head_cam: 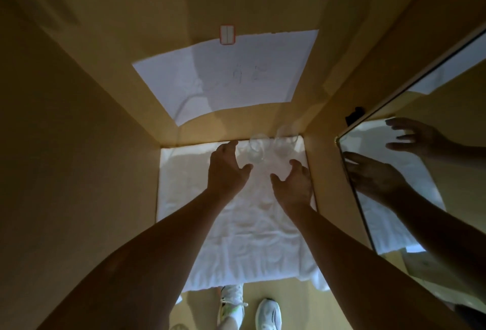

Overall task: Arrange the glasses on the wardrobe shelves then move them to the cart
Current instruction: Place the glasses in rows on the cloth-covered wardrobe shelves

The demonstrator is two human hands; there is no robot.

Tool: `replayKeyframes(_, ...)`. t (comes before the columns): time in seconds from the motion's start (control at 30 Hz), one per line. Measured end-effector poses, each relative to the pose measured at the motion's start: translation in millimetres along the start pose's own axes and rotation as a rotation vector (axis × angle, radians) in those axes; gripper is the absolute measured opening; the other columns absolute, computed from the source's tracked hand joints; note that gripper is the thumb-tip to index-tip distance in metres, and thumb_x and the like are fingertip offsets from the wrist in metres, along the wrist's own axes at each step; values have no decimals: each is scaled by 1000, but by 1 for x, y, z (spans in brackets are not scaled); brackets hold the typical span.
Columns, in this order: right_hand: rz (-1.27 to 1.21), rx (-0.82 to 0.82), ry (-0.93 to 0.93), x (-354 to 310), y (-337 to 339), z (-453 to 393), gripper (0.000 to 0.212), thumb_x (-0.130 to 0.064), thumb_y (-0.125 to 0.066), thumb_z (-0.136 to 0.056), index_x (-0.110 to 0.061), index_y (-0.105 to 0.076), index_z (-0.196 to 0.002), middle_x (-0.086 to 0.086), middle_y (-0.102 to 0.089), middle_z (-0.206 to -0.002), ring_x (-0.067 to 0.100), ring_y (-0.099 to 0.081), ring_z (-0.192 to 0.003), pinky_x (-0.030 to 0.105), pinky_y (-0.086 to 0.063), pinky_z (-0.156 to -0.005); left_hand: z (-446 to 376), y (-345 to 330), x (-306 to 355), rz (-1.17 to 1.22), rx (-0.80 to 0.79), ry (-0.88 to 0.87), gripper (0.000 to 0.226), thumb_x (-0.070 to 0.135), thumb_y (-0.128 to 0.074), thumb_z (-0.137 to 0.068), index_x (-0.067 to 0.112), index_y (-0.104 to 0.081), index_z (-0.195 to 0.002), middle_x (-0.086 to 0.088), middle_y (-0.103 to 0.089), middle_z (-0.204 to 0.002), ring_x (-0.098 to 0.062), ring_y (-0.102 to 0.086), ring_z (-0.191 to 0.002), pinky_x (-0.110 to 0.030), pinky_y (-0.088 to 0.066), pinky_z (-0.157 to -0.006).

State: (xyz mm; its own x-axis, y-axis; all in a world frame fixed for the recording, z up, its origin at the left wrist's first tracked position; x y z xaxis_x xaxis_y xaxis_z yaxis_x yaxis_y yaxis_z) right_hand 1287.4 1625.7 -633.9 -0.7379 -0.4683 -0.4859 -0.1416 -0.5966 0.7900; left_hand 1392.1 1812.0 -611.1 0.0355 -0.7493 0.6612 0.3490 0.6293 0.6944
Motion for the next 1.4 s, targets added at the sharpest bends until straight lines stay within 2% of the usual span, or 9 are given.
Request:
replayKeyframes(0.13, 12, 45, -12, 4, -13, -39, 69, -36, -74, -89, -9, -45, -145, 17, -55, -139, 35, -52, -128, 40, -44, -104, -27, -23, -6, -12, 11, -24, 76, 32, -85, -78, 11, -50, -143, -12, -59, -136, -32, -51, -129, -36, -41, -103)
replayKeyframes(0.37, 49, 132, -3, 11, -26, -85, 85, -40, -71, -90, -4, -27, -153, 18, -47, -146, 32, -48, -135, 34, -39, -109, -69, -61, -25, 2, -35, -57, 90, 38, -90, -70, 13, -48, -146, -12, -58, -140, -32, -51, -131, -27, -32, -94)
replayKeyframes(0.57, -151, 126, -27, 19, -36, -109, 80, -27, -79, -84, -7, -35, -148, 18, -47, -144, 35, -48, -130, 49, -41, -109, -80, -86, -29, 27, -87, -79, 104, 33, -97, -61, 13, -44, -148, -9, -54, -145, -28, -50, -133, -31, -39, -101)
replayKeyframes(0.67, -177, 157, 6, 19, -33, -118, 82, -26, -84, -79, -9, -38, -145, 13, -54, -137, 30, -55, -122, 41, -46, -102, -84, -97, -27, 60, -138, -62, 112, 31, -97, -61, 15, -36, -153, -6, -49, -151, -25, -47, -138, -36, -42, -107)
replayKeyframes(0.8, -219, 170, 11, 18, -28, -126, 83, -23, -84, -79, -12, -37, -147, 11, -55, -134, 26, -59, -116, 31, -44, -93, -88, -105, -19, 137, -138, -55, 94, 25, -91, -71, 20, -42, -151, -2, -63, -137, -23, -57, -127, -42, -48, -104)
replayKeyframes(1.0, -117, 94, 58, 13, -31, -128, 70, -28, -84, -77, -18, -51, -138, 9, -56, -133, 29, -55, -121, 42, -46, -102, -78, -90, -25, 195, -3, -36, 67, 30, -94, -63, 28, -63, -123, 13, -73, -103, -16, -69, -100, -39, -56, -88)
replayKeyframes(1.1, -96, 111, 60, 15, -30, -119, 63, -35, -89, -72, -19, -60, -126, 4, -63, -123, 26, -59, -117, 39, -47, -101, -69, -82, -29, 185, 32, -45, 66, 38, -95, -59, 33, -65, -118, 17, -72, -100, -13, -70, -97, -36, -55, -85)
replayKeyframes(1.3, -144, 147, 25, 14, -20, -86, 75, -42, -94, -62, -20, -60, -125, 1, -66, -118, 21, -62, -113, 34, -48, -100, -44, -51, -28, 111, 88, -13, 64, 46, -94, -56, 32, -64, -110, 15, -70, -98, -12, -65, -93, -23, -42, -71)
replayKeyframes(1.4, -133, 129, 66, -1, -11, -70, 73, -42, -93, -62, -18, -61, -124, 2, -68, -118, 22, -62, -113, 36, -46, -104, -28, -29, -22, 79, 106, 8, 66, 47, -94, -56, 29, -63, -112, 11, -70, -100, -16, -65, -94, -26, -41, -73)
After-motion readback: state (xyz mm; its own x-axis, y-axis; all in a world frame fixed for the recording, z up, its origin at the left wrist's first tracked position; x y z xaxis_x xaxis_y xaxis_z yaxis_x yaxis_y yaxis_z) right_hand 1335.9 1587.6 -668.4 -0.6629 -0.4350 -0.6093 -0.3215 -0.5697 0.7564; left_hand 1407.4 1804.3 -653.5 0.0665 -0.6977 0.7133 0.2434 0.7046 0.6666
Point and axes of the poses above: each hand's wrist, its own z-axis away from the middle knuckle, its own y-axis out of the back of the hand, x = y × z, the point moved 10 cm from there along -z, towards the middle knuckle
